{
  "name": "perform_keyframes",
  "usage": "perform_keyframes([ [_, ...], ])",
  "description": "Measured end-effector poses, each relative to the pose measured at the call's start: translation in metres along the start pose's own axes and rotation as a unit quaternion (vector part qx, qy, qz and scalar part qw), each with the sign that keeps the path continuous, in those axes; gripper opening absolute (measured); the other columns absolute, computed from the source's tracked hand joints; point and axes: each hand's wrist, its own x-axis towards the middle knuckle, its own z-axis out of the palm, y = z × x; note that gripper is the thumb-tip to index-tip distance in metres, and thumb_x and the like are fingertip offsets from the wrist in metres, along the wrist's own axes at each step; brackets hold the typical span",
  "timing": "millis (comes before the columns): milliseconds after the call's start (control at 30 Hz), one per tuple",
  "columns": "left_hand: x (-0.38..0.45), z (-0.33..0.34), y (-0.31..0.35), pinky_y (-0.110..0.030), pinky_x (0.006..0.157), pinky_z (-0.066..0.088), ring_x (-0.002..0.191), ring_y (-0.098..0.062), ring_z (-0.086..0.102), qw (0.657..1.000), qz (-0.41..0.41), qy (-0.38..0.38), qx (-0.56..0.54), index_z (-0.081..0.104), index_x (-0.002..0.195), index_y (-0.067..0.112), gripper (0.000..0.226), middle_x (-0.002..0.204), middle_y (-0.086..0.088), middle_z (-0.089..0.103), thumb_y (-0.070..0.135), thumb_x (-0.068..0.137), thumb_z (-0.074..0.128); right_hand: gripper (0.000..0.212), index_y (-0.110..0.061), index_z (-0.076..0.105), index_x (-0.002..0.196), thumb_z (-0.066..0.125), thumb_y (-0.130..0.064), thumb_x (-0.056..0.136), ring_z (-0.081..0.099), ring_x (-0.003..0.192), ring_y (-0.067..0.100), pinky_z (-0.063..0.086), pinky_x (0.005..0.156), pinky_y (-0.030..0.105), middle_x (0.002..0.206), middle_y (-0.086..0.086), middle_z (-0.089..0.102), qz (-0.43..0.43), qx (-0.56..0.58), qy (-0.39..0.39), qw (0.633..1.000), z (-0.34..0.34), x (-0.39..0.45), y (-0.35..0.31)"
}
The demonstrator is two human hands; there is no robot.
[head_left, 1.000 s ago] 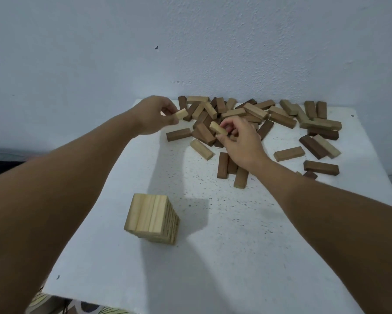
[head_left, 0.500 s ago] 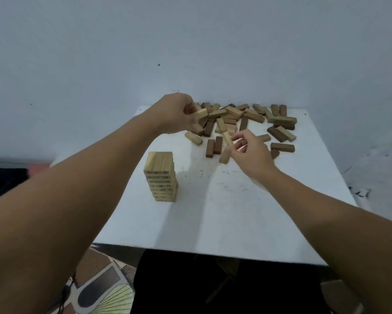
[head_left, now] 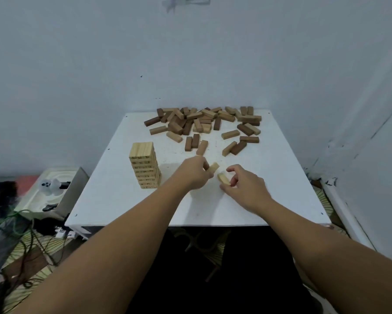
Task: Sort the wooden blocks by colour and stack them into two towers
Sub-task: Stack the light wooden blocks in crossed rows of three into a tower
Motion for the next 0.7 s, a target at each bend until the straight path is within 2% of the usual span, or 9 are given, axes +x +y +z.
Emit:
perform_keyframes([
  [100,0.001,0.017,-0.013,-0.034,0.081,0.051,0.097,-0.022,0.063,0.999,-0.042,-0.006,-0.029,0.068,0.114,0.014,0.028,0.108,-0.003,0.069,0.039,0.101,0.063,0.059,-0.034,0.052,0.136,0.070,-0.061,0.086,0.059,0.089,0.006,0.045,0.094,0.041,0.091,-0.016,0.061,0.002,0.010,-0.014,1.000,-0.001,-0.001,0.004],
  [233,0.002,0.026,-0.022,-0.030,0.071,0.051,0.083,-0.016,0.068,0.989,-0.046,0.011,-0.138,0.071,0.101,0.017,0.027,0.092,-0.002,0.076,0.044,0.097,0.068,0.070,-0.041,0.045,0.145,0.073,-0.059,0.083,0.056,0.093,0.001,0.033,0.104,0.040,0.099,-0.015,0.062,0.004,0.048,-0.069,0.996,-0.004,0.000,0.006],
  [367,0.001,0.031,-0.032,-0.035,0.082,0.061,0.072,-0.012,0.070,0.976,-0.049,0.008,-0.213,0.073,0.096,0.016,0.012,0.076,-0.001,0.078,0.028,0.097,0.071,0.070,-0.046,0.045,0.147,0.076,-0.046,0.084,0.055,0.089,0.002,0.033,0.112,0.040,0.102,-0.014,0.062,0.029,0.112,-0.109,0.987,-0.009,0.003,0.012],
  [433,0.002,0.032,-0.036,-0.035,0.078,0.060,0.074,-0.012,0.069,0.976,-0.050,0.037,-0.209,0.072,0.096,0.018,0.011,0.076,0.000,0.076,0.029,0.097,0.071,0.062,-0.046,0.052,0.141,0.077,-0.045,0.084,0.055,0.086,0.001,0.034,0.111,0.040,0.102,-0.015,0.062,0.022,0.109,-0.110,0.988,-0.009,0.004,0.013],
  [533,-0.002,0.034,-0.038,-0.029,0.068,0.048,0.082,-0.013,0.063,0.978,-0.059,0.100,-0.173,0.071,0.095,0.021,0.015,0.085,0.004,0.069,0.036,0.097,0.070,0.052,-0.043,0.058,0.134,0.077,-0.047,0.085,0.055,0.087,0.001,0.030,0.106,0.036,0.101,-0.014,0.062,0.014,0.096,-0.090,0.991,-0.005,0.003,0.012],
  [700,-0.012,0.043,-0.041,-0.029,0.064,0.042,0.079,-0.015,0.060,0.984,-0.065,0.106,-0.132,0.064,0.084,0.020,0.024,0.082,0.005,0.065,0.040,0.097,0.067,0.049,-0.044,0.059,0.124,0.079,-0.056,0.081,0.056,0.090,0.002,0.025,0.096,0.032,0.099,-0.014,0.062,0.013,0.092,-0.078,0.993,-0.003,0.002,0.011],
])
